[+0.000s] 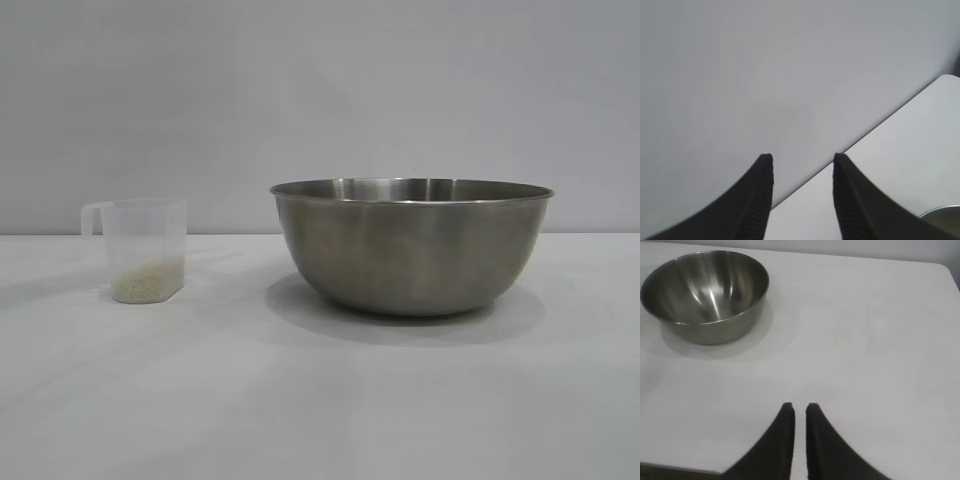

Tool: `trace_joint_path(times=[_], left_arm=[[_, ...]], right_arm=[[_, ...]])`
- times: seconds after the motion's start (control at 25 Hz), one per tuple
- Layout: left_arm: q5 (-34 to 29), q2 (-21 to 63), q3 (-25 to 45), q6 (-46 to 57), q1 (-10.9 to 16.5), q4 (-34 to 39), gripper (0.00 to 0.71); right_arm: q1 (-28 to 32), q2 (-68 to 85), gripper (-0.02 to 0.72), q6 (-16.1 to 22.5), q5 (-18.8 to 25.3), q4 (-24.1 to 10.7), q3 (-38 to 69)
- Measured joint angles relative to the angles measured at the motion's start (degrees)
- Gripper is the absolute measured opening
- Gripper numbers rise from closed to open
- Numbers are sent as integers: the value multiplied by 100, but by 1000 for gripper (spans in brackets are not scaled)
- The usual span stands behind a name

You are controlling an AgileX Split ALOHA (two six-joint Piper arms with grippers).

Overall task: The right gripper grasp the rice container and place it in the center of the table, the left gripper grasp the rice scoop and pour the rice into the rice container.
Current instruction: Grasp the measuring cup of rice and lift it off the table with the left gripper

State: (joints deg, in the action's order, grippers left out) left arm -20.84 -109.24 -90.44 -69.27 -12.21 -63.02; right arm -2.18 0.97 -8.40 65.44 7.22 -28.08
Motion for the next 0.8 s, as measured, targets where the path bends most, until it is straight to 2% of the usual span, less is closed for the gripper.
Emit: trace_joint_path(times=[0.24,0.32,0.44,0.52,0.68,0.8], left_arm=[[130,32,182,40,0,6,276],[265,44,252,418,0,408,276],[623,52,406,1990,-36,1929,276],[926,76,590,3478,-99,3349,276],[1876,210,1331,6508,-164,5905,276],[2345,417,1942,8012,-164,7433,276]], right_arm=[[0,0,54,0,0,0,0],[0,0,54,0,0,0,0],[0,0,54,0,0,0,0],[0,0,54,0,0,0,0],[0,0,54,0,0,0,0],[0,0,54,0,0,0,0]])
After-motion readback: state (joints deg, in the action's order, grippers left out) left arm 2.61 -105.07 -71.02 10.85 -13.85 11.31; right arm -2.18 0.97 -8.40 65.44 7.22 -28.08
